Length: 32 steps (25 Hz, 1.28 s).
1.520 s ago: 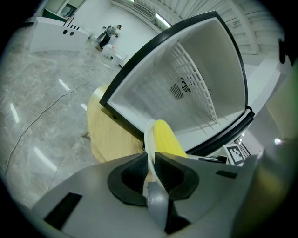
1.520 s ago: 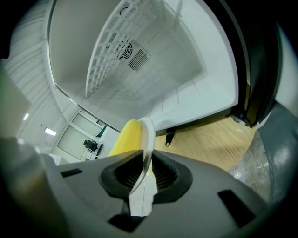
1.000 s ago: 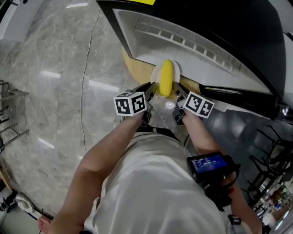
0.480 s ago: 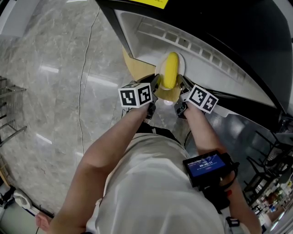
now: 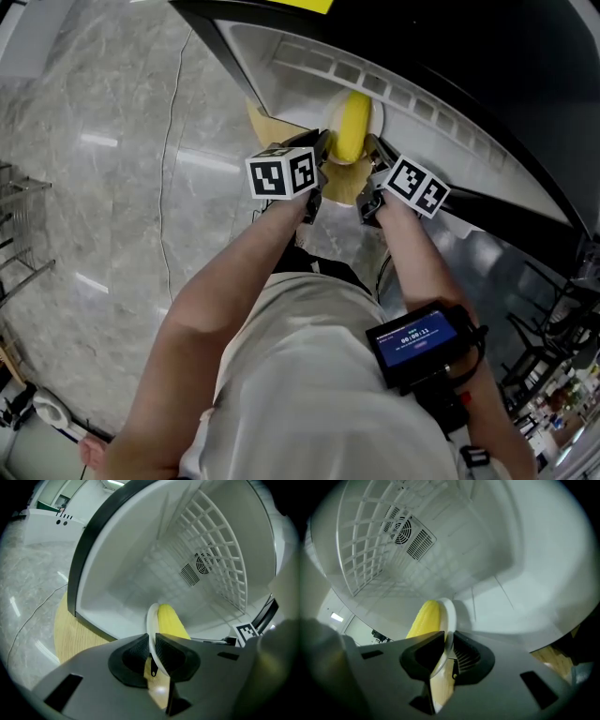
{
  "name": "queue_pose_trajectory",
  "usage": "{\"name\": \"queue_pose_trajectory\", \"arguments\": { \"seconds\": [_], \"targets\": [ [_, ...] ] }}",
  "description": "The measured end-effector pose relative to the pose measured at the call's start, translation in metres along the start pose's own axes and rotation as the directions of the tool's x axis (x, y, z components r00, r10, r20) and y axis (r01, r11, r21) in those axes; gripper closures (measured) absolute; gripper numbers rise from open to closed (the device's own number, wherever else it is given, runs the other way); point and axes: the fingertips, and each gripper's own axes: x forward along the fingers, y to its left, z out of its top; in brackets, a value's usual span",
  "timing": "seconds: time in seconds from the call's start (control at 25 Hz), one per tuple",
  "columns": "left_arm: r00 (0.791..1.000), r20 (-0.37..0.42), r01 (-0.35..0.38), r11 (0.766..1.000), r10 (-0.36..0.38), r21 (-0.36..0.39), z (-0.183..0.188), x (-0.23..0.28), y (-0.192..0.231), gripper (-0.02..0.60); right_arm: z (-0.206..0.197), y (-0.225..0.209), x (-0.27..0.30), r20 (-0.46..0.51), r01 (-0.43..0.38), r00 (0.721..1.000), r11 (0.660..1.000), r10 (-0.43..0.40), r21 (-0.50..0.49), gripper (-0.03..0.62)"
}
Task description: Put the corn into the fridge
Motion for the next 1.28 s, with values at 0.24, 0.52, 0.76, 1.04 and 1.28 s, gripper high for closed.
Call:
{"name": "queue_pose_trajectory", "arguments": {
  "seconds": [0.24, 0.52, 0.76, 1.04, 1.28],
  "targets": [
    [0.999, -0.016, -0.037, 0.995, 0.039, 0.089, 0.012, 0.015, -0.009, 0.531, 0.016, -0.006, 0.0, 0.025, 0.048, 0.999, 0.999, -0.047, -0.002, 0.54],
    [0.998, -0.023, -0.064, 0.994, 0.066, 0.088, 0.031, 0.034, -0.02, 0.531, 0.042, -0.009, 0.004, 0.051, 0.096, 0.994, 0.995, -0.095, -0.023, 0.54],
    [0.996, -0.017, -0.088, 0.987, 0.091, 0.137, 0.039, 0.045, -0.023, 0.531, 0.054, -0.012, 0.009, 0.062, 0.117, 0.991, 0.993, -0.115, -0.025, 0.54],
    [0.994, -0.022, -0.106, 0.982, 0.111, 0.154, 0.04, 0.055, -0.026, 0.529, 0.06, -0.019, 0.012, 0.051, 0.157, 0.987, 0.986, -0.155, -0.048, 0.54],
    [0.993, -0.042, -0.103, 0.978, 0.113, 0.181, 0.041, 0.064, -0.026, 0.529, 0.064, -0.024, 0.014, 0.052, 0.184, 0.982, 0.982, -0.181, -0.053, 0.54]
  ]
}}
